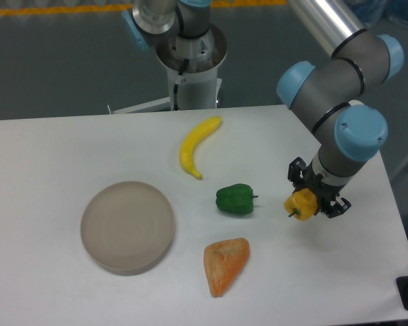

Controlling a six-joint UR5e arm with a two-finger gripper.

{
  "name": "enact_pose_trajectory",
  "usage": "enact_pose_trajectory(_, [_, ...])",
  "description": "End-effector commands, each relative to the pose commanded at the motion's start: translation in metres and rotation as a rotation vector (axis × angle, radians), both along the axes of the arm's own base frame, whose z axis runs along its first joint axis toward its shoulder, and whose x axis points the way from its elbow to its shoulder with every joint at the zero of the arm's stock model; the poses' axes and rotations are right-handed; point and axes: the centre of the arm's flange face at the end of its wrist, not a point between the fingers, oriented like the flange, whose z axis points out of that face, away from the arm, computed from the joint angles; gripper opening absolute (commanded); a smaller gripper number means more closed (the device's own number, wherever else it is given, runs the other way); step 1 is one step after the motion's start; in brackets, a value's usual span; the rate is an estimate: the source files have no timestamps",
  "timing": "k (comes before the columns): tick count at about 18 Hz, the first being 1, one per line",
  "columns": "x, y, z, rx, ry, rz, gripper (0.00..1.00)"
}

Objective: Place the yellow pepper on the plate
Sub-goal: 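Carry the held yellow pepper past the green pepper toward the plate, then lower the yellow pepper onto the plate and open the gripper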

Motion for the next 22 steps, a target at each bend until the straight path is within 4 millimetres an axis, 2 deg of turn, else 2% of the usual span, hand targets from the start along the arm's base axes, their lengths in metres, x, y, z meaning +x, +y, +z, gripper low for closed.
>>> enact_pose_trajectory(6, [0.002, 0.001, 0.002, 0.001, 0.003, 0.023, 0.00])
enact_pose_trajectory(8, [0.013, 0.005, 0.008, 0.006, 0.007, 0.073, 0.00])
enact_pose_trajectory(9, [0.040, 0.018, 0.015, 0.012, 0.011, 0.071, 0.00])
enact_pose_trajectory(11, [0.102, 0.030, 0.016, 0.006, -0.008, 0.050, 0.00])
enact_pose_trajectory(12, [0.137, 0.037, 0.031, 0.027, -0.010, 0.087, 0.00])
enact_pose_trajectory(13, [0.166, 0.043, 0.036, 0.031, -0.021, 0.093, 0.00])
enact_pose_trajectory(17, [0.252, 0.065, 0.032, 0.049, -0.105, 0.095, 0.00])
enact_pose_trajectory(22, [0.328, 0.081, -0.015, -0.035, -0.150, 0.079, 0.00])
